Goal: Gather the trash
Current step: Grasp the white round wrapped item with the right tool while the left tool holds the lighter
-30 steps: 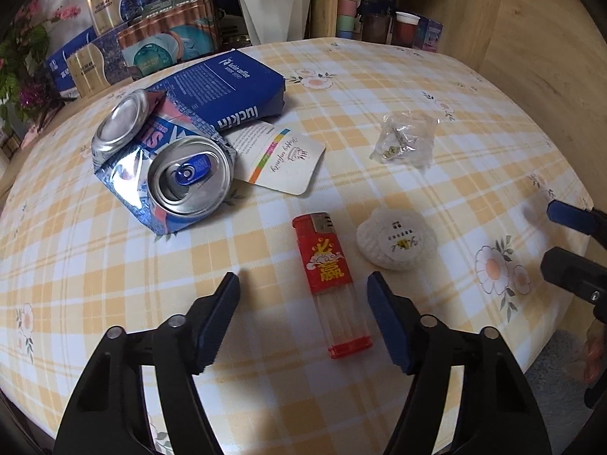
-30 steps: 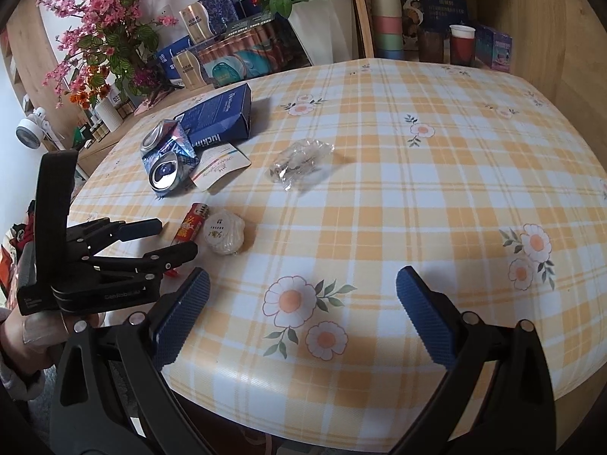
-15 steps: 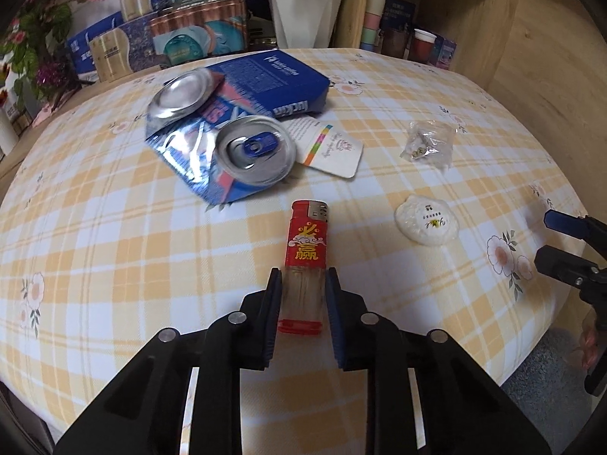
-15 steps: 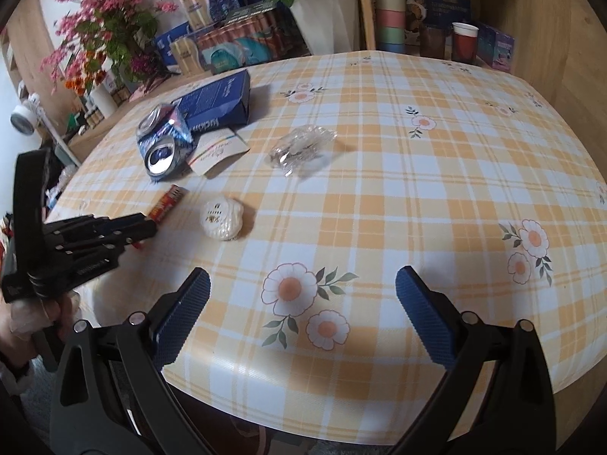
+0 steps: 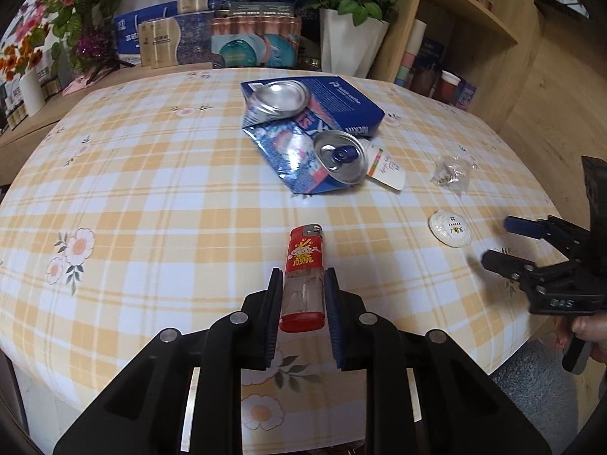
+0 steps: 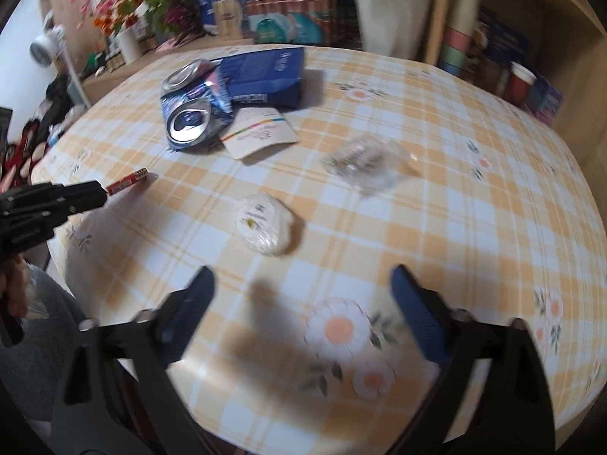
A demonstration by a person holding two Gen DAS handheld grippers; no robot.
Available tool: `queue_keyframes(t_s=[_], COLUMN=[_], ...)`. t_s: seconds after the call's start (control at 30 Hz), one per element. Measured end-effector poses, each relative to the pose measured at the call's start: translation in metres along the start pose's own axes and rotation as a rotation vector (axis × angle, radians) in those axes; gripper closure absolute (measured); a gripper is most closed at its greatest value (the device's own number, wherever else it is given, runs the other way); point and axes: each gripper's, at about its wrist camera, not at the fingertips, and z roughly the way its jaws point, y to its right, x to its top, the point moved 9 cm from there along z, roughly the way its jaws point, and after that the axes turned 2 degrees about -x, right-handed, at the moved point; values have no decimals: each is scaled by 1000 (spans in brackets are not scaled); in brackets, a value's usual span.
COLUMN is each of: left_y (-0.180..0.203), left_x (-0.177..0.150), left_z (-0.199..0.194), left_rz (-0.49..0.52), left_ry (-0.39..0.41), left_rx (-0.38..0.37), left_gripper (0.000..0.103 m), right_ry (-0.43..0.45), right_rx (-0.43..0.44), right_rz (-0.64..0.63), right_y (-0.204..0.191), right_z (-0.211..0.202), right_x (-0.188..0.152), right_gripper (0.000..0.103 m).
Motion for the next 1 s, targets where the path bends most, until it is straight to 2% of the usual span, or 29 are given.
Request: queue_keyframes(t_s=[0.1, 0.17, 0.23, 0.3, 0.53, 0.77, 1.0], left_y=[-5, -7, -8, -9, -11, -3, 3], left_x=[1, 1, 2, 1, -8, -14, -11], left_z=[-5, -9, -10, -10, -1, 13, 22], left_rz=[-12, -19, -21, -20, -26, -6, 11], left_ry=[12, 20, 24, 24, -25, -83, -96], left_rx=[-4, -10, -15, -18, -32, -46, -31], left_gripper=[82, 82, 82, 82, 83, 82, 77], right_ry=[-11, -29, -48, -69, -79, -80, -79], right_rx=[14, 30, 42, 61, 82, 82, 86], right_rz=[-49, -80, -99, -96, -121, -123, -127], right_y=[-10, -17, -22, -25, -32, -32, -33], right_z=[11, 19, 25, 32, 34, 34, 35], right_x=[9, 13, 15, 17, 20, 20, 22], right_gripper=[29, 33, 41, 44, 56, 56, 55])
